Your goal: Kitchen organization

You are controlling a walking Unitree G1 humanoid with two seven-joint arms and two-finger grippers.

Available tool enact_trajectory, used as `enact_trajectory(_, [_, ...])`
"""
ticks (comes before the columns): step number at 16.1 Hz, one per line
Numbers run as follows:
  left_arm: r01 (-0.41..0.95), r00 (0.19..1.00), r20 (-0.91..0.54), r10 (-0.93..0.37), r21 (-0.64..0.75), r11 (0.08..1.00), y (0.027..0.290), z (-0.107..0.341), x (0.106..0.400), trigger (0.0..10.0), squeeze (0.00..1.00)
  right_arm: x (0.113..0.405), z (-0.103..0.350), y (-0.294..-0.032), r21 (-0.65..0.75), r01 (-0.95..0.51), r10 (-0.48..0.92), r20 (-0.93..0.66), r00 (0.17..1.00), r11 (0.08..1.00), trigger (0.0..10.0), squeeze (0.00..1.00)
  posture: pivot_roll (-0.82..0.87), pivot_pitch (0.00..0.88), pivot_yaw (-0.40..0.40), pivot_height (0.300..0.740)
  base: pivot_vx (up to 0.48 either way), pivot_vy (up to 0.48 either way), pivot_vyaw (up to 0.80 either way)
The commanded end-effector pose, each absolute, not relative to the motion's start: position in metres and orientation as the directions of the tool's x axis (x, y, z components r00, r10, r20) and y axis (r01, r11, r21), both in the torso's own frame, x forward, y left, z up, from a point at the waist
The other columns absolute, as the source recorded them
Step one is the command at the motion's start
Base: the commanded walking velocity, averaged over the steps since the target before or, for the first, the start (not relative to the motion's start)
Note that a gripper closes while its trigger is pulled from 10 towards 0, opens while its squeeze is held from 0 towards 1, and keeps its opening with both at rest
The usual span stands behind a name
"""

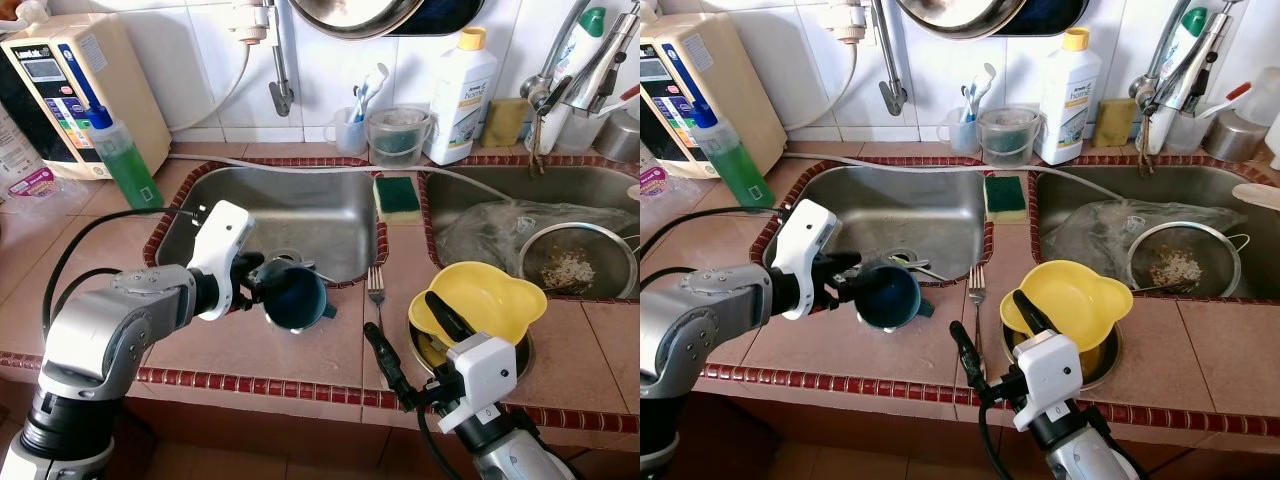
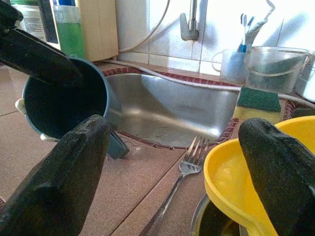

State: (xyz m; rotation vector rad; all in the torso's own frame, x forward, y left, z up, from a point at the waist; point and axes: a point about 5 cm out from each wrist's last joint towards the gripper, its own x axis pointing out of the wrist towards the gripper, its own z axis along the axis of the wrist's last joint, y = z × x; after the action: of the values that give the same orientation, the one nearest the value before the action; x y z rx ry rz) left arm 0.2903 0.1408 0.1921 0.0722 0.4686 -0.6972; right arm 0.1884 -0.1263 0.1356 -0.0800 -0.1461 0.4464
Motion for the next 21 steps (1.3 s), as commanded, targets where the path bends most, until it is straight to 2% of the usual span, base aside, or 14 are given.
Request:
enact_trajectory(1, [0.639,0.668,-0.444,-0.597,-0.068,0.766,0.1432,0.1941,0.2880,0.0,0.00,0.1880,0.1413,-0.1260,-0.112,-0.421,0.434,0.141,0.890,0.900,10.0,0.00,-0.24,0.084,0.117,0.740,0.000,0.000,0.00])
enact_trajectory(21, [0.627,0.681,-0.429,-0.593,-0.076,0.775,0.1450,0.1958,0.2897,0.0,0.00,0.1882,0.1439,-0.1248,-0.106,-0.430,0.442,0.147,0.885,0.896,10.0,0.00,-0.24,0.088,0.112,0.740,0.000,0.000,0.00])
